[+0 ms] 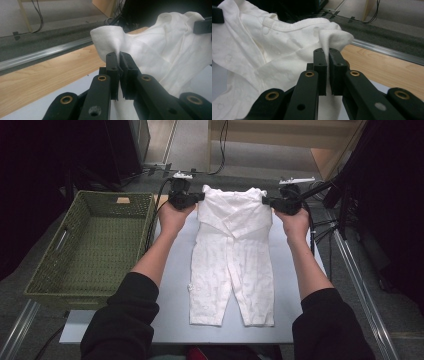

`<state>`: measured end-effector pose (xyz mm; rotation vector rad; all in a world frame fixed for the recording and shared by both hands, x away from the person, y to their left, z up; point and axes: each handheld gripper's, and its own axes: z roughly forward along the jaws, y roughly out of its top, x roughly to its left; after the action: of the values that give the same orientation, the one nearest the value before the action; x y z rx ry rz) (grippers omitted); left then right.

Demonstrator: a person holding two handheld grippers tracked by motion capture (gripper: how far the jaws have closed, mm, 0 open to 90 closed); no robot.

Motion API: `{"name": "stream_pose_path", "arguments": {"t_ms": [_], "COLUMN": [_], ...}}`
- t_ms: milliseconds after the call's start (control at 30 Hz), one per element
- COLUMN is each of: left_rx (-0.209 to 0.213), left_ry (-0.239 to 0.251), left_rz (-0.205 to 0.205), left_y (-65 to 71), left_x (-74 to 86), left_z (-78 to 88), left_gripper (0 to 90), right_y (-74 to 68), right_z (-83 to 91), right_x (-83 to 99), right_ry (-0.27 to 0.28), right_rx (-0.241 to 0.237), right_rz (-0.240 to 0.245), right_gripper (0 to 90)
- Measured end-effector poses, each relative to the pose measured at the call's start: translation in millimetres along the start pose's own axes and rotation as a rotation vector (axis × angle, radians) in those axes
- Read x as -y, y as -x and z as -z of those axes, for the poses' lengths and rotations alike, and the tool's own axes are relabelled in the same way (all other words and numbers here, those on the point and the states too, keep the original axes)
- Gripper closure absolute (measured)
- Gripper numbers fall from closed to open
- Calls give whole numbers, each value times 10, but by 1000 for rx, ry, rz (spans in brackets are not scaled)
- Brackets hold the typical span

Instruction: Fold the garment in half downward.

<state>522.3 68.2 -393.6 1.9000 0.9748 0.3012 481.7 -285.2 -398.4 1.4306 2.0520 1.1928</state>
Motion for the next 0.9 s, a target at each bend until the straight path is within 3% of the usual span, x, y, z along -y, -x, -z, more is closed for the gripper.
{"name": "stream_pose_path", "arguments": {"t_ms": [467,900], "left_rx": [27,60], "left_ry": [-40,-67], "left_rz": [13,17], "left_y": [19,66], "left_x": [227,360], "left_z": [-9,63], "left_gripper": [863,862], "right_y": [-20,-46], "right_z": [-16,72], "right_x": [255,383], "right_ry": [-30,-48], "right_rx": [-31,-64], "right_rz": [-4,7], "right_gripper": [833,832]}}
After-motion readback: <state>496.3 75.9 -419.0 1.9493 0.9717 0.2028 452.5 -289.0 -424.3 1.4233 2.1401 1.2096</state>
